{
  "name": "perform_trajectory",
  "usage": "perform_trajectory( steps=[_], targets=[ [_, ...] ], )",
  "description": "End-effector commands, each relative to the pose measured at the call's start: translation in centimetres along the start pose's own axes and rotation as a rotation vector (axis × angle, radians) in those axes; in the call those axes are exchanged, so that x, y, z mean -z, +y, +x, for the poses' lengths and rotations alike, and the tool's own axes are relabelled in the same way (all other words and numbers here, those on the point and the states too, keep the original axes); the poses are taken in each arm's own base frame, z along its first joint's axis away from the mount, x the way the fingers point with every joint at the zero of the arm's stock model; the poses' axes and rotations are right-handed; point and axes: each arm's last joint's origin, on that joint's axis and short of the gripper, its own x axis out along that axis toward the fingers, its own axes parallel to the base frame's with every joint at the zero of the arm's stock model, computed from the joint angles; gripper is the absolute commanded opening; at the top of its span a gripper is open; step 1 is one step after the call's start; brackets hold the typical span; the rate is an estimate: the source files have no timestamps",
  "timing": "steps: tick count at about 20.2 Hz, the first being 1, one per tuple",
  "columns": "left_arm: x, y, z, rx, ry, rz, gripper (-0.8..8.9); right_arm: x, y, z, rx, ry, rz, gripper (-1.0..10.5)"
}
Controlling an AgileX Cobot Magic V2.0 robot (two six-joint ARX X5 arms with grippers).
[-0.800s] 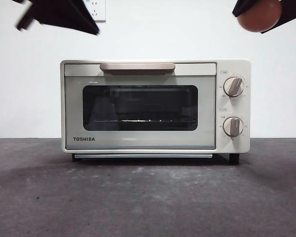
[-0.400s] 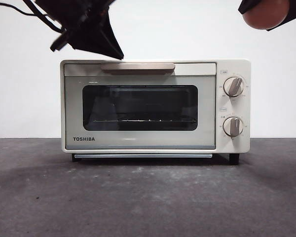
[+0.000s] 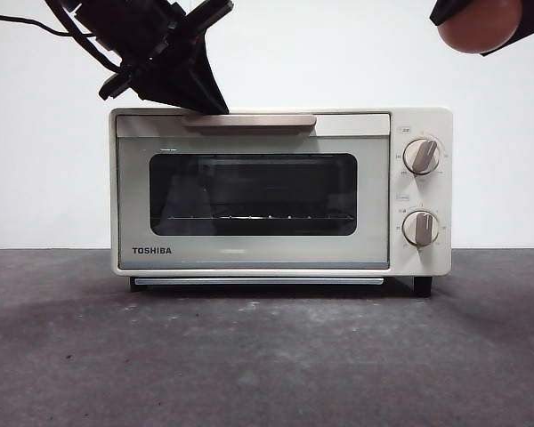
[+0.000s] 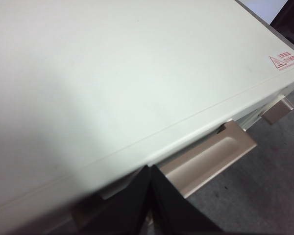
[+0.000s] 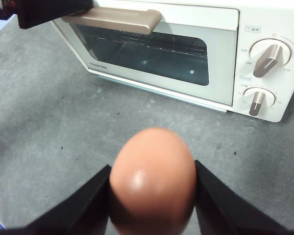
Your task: Eggoven
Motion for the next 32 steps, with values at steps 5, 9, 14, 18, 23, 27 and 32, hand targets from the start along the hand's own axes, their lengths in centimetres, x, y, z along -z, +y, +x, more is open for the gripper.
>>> perform_trajectory(
  steps=[5,9,14,18,23,27,32],
  targets=[
    [1.1,-1.4,1.0,0.022,0.113,0.056,0.07,-0.4,0.3,-0.2,-0.008,-0.020,-0.028,0.0],
    [1.8,-2.9,1.2,0.056,0.170,0.076,0.07,-0.4,0.3,-0.2,-0.008,-0.020,-0.029,0.0],
    [3.0,-4.8,1.3,0.097,0.260,0.096,0.07,-0.4,0.3,-0.2,-0.008,-0.020,-0.029,0.0],
    [4.1,-6.3,1.2,0.124,0.346,0.112,0.07,-0.4,0.3,-0.2,-0.008,-0.020,-0.029,0.0],
    [5.6,-8.1,0.8,0.157,0.461,0.134,0.07,-0.5,0.3,-0.2,-0.008,-0.021,-0.029,0.0],
    [6.3,-9.2,0.6,0.178,0.516,0.154,0.07,-0.5,0.3,-0.2,-0.008,-0.021,-0.033,0.0],
    [6.0,-8.9,0.2,0.171,0.503,0.148,0.07,-0.6,0.3,-0.1,-0.011,-0.030,-0.035,0.0]
  ],
)
